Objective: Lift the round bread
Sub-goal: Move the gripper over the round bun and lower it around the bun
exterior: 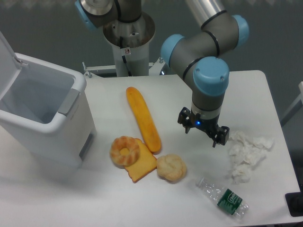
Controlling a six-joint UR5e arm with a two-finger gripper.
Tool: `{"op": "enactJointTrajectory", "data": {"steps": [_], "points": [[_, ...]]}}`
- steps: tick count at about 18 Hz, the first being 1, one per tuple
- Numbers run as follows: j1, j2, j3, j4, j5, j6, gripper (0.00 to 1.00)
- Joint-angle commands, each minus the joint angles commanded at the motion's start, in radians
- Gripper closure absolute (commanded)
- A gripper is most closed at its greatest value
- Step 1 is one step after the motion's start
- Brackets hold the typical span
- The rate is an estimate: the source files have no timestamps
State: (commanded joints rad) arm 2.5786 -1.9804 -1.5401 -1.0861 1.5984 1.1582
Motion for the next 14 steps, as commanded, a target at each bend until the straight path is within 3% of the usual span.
{"op": "enactJointTrajectory", "data": {"steps": [5,14], "points": [[-0.012,-0.014,-0.009,0.006,0.015,-0.020,0.00],[-0.074,-0.032,-0.071,0.041,0.003,-0.183,0.00]]}}
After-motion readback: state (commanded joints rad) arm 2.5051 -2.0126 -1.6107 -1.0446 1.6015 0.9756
